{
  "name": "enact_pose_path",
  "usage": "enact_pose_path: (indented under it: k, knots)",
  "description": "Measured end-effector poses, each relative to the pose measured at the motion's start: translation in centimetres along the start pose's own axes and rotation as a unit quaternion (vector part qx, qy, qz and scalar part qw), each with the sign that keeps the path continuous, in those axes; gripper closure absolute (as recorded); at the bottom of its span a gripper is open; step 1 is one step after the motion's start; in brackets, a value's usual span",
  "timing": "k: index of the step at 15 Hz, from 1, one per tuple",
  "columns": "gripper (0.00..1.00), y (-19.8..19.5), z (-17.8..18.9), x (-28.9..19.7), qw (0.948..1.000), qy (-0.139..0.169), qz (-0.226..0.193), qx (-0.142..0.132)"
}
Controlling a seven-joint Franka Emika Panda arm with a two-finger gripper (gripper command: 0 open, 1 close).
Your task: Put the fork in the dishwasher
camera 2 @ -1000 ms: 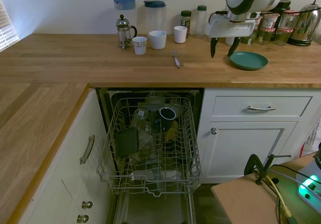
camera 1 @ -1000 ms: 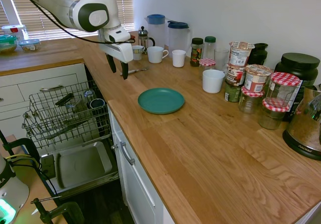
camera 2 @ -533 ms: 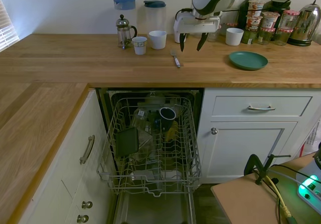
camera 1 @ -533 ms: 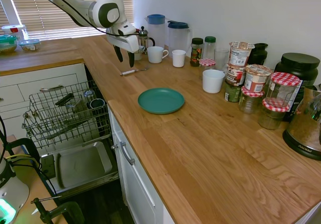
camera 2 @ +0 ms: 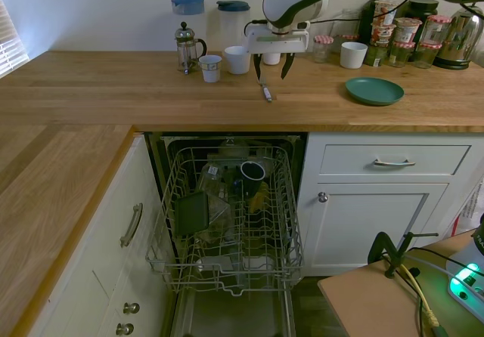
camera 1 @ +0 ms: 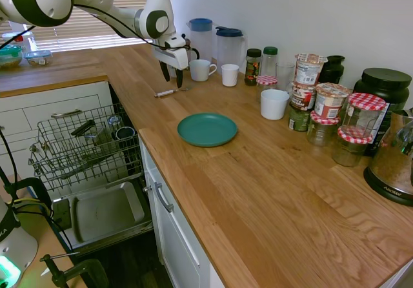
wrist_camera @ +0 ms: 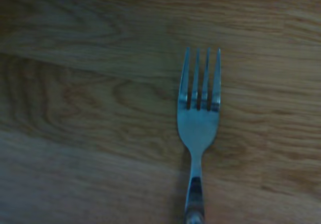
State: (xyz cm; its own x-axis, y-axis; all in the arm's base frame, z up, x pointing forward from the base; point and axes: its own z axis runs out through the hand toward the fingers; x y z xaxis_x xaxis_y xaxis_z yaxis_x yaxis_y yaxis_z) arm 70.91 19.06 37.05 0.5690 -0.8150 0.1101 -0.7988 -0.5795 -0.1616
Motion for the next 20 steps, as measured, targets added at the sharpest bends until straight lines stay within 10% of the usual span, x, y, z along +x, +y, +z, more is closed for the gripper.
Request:
enact_pose_path:
  k: [12, 13, 20]
  knots:
    - [0.00, -1.6, 2.9, -0.8, 0.9978, -0.004, 0.059, -0.028]
    - [1.00, -1.6, 3.2, -0.8, 0.9978, -0.004, 0.060, -0.030]
    - [1.00, -1.8, 3.3, -0.7, 0.9972, -0.006, 0.068, -0.031]
